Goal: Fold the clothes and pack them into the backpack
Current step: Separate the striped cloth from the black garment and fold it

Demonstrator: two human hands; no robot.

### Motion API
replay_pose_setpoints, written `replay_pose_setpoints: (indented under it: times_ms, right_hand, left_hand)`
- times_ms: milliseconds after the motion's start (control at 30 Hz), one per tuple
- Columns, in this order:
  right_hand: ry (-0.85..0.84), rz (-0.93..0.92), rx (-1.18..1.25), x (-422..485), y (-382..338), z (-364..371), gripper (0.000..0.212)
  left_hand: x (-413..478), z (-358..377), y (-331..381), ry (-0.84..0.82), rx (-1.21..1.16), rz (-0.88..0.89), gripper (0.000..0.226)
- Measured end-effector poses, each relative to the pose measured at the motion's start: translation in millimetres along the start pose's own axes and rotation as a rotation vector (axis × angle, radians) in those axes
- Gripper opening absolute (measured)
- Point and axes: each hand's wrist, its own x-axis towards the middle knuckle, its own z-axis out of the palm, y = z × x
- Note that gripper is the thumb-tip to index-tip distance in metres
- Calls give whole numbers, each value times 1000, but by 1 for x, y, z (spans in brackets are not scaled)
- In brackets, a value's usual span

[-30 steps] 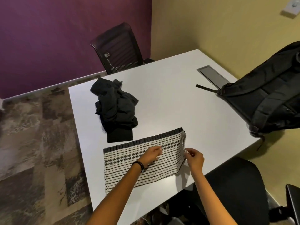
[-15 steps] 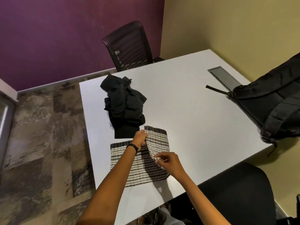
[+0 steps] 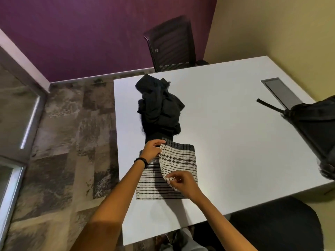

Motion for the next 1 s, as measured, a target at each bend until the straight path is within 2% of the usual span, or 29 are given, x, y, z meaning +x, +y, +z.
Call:
replay_pose_setpoints:
  times_ms: [367, 633, 1000]
  right_hand:
    - [-161, -4, -69, 20, 4, 49, 12]
    - [-193, 7, -72, 28, 10, 76, 14]
    - [-258, 73, -107, 36, 17, 98, 20]
  left_hand:
    - [-11, -35, -47, 159, -53, -61, 44]
    - [-9, -37, -61, 242, -55, -82, 44]
    - [-8, -38, -79, 274, -38, -99, 45]
